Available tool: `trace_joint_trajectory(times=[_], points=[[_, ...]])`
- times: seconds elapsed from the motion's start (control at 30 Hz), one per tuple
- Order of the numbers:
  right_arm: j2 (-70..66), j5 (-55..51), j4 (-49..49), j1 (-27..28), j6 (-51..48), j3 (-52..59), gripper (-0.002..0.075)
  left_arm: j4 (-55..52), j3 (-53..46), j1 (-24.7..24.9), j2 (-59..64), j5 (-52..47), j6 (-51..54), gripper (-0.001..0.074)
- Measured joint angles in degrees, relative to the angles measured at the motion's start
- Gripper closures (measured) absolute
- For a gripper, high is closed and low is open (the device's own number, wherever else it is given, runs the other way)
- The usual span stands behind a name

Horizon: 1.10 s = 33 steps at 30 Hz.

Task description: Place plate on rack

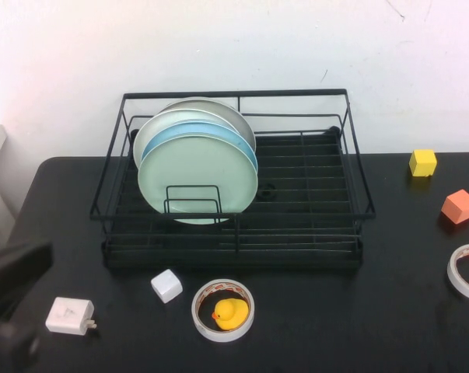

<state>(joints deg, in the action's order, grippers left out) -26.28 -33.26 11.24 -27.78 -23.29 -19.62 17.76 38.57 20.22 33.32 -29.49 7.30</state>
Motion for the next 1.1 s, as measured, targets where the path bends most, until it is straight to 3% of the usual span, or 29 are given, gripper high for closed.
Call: trace_joint_trajectory(times=[0.33,1.1], points=[[0.10,0.37,1.58,0.00,0.12,1.25,0.0726,0.00,-2.79,0.00,-14.65,0.00,0.12,0.0736],[0.10,0.37,1.91,0.00,-0.09,1.25,0.0726,-0.91,-4.87,0.00,-16.08,3.50,0.25,0.0736]])
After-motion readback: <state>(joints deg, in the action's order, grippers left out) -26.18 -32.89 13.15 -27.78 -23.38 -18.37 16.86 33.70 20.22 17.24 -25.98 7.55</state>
